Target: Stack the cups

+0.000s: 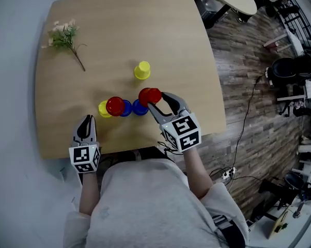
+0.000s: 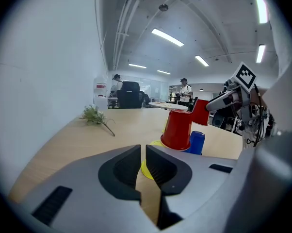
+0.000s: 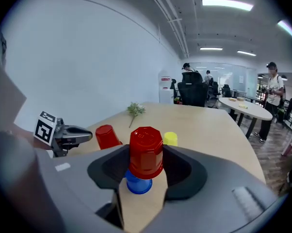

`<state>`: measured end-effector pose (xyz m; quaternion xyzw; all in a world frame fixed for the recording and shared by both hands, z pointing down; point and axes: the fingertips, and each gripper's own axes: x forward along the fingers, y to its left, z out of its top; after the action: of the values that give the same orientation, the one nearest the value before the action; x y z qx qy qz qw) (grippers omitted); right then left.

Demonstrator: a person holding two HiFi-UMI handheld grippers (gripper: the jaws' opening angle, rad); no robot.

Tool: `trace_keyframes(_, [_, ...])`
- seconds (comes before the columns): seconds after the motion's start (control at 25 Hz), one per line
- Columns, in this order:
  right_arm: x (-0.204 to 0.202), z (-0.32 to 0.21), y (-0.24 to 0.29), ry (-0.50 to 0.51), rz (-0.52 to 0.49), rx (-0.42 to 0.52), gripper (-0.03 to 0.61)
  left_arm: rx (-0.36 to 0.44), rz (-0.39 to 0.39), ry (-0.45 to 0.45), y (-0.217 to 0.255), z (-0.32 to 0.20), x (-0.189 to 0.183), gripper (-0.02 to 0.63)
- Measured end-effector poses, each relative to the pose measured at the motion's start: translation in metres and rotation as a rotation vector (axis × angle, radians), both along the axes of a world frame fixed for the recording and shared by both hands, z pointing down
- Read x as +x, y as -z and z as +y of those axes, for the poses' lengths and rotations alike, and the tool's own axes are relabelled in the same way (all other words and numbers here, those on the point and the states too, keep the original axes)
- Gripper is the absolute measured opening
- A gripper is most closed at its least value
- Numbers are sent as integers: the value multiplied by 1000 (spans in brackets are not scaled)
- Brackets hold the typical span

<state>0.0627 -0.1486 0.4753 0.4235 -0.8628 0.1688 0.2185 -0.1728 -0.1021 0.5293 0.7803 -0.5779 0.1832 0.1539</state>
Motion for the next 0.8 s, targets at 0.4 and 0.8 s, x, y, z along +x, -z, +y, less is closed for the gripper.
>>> trace_keyframes(0.4, [-56, 18, -17, 119, 94, -25, 219, -11, 9, 23, -5, 12, -23, 35])
trace_keyframes(0.8, [-67, 19, -26, 125, 114, -28, 225, -12, 11, 33, -6, 16, -31, 35])
